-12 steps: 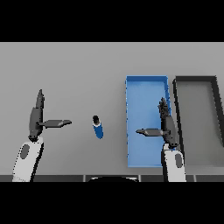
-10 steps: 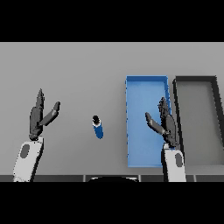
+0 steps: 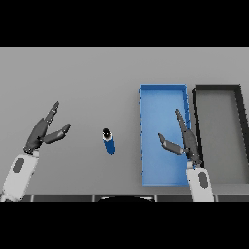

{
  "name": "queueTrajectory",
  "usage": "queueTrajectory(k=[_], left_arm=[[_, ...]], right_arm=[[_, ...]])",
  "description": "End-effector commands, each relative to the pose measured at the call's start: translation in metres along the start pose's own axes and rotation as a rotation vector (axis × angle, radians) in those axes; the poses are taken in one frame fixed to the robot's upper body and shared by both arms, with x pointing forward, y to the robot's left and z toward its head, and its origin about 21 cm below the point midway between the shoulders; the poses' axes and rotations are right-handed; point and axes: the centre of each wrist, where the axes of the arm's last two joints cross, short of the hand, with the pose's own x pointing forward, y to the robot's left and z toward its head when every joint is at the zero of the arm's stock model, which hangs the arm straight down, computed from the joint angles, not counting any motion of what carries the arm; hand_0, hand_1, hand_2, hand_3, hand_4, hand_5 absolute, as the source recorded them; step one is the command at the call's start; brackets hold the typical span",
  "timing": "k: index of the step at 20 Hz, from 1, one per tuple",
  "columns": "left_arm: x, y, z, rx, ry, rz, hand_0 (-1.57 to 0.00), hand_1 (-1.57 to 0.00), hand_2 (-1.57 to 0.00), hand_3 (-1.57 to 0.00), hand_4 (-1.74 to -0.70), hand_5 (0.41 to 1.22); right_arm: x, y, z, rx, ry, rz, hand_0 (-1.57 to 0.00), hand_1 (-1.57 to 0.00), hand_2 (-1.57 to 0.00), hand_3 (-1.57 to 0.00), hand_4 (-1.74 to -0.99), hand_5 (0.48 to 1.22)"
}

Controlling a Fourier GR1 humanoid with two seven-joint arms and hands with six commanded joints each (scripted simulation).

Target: Pick up the blue pipe and place it into the blue bin.

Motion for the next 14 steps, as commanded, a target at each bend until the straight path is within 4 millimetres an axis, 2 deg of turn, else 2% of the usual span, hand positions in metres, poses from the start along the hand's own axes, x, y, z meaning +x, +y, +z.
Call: queueTrajectory(k=[1,3,5,7,10,14], left_arm=[[0.002,-0.001,0.000,-0.012,-0.009,0.002,0.00,0.00,0.00,0.00,-0.97,0.598],[0.004,0.003,0.005,-0.058,-0.044,0.001,0.00,0.00,0.00,0.00,-0.97,0.590],[0.007,-0.008,0.012,-0.141,-0.064,0.012,0.00,0.00,0.00,0.00,-0.98,0.583],[0.013,-0.015,0.021,-0.222,-0.059,0.000,0.00,0.00,0.00,0.00,-0.99,0.566],[0.029,-0.037,0.023,-0.326,-0.005,-0.039,0.00,0.00,0.00,0.00,-1.02,0.512],[0.030,-0.065,0.027,-0.445,0.014,-0.061,0.00,0.00,0.00,0.00,-1.08,0.472]], right_arm=[[0.000,0.000,0.002,0.008,-0.002,0.001,0.00,0.00,0.00,0.00,-1.191,0.587],[0.002,0.003,0.003,0.012,-0.001,0.009,0.00,0.00,0.00,0.00,-1.182,0.583],[0.004,-0.002,0.000,0.006,0.002,-0.009,0.00,0.00,0.00,0.00,-1.187,0.579],[0.005,0.003,-0.002,0.014,0.008,-0.016,0.00,0.00,0.00,0.00,-1.200,0.580],[0.006,-0.001,-0.004,0.015,-0.001,-0.024,0.00,0.00,0.00,0.00,-1.225,0.580],[0.009,0.000,0.001,0.016,-0.018,-0.024,0.00,0.00,0.00,0.00,-1.219,0.572]])
